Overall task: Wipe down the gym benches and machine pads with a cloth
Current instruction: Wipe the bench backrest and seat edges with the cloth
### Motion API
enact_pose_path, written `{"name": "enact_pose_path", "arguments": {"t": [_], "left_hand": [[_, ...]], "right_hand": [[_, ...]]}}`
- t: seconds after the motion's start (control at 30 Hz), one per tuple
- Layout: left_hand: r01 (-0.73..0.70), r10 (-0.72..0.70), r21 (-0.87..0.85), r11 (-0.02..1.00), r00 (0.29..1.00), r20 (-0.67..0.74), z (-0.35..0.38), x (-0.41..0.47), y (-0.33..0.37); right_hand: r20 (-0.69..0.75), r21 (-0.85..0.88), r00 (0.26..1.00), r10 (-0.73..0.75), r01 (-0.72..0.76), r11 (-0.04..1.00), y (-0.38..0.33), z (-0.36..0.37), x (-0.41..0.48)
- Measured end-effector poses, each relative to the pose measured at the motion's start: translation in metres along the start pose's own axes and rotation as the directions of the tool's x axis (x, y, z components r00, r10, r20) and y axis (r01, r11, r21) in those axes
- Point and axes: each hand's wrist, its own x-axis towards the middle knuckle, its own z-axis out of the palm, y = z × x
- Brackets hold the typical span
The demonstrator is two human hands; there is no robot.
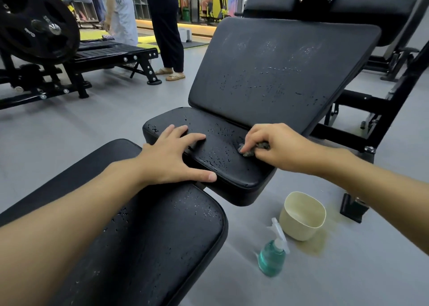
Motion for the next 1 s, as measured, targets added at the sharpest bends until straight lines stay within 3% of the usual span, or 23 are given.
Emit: {"name": "enact_pose_path", "arguments": {"t": [0.13, 0.33, 0.5, 0.63, 0.8, 0.93, 1.0], "left_hand": [[0.017, -0.017, -0.015, 1.000, 0.999, -0.027, 0.003, -0.002, 0.001], [0.000, -0.001, -0.013, 1.000, 0.999, -0.047, 0.004, -0.003, 0.001], [-0.066, 0.064, -0.022, 0.998, 0.996, -0.058, 0.004, -0.008, 0.002], [-0.092, 0.087, -0.067, 0.994, 0.994, -0.072, 0.007, -0.007, 0.001], [-0.080, 0.076, -0.106, 0.991, 0.996, -0.045, 0.005, -0.009, 0.005], [-0.069, 0.063, -0.094, 0.993, 0.996, -0.060, 0.007, -0.008, 0.006], [-0.060, 0.054, -0.092, 0.994, 0.997, -0.061, 0.007, -0.009, 0.007]], "right_hand": [[-0.076, -0.052, 0.988, 0.137, -0.141, 0.989, 0.004, 0.006, 0.031], [-0.008, -0.020, 0.999, 0.044, -0.044, 0.999, -0.001, -0.002, -0.008], [-0.081, -0.110, 0.984, 0.159, -0.167, 0.980, 0.005, 0.003, 0.014], [-0.019, -0.056, 0.997, 0.069, -0.070, 0.996, -0.001, -0.005, -0.017], [-0.091, -0.164, 0.983, 0.161, -0.174, 0.971, 0.007, 0.000, 0.010], [-0.008, -0.065, 0.999, 0.054, -0.054, 0.996, -0.012, -0.003, -0.024], [-0.016, -0.095, 0.999, 0.042, -0.043, 0.995, -0.009, -0.002, -0.020]]}}
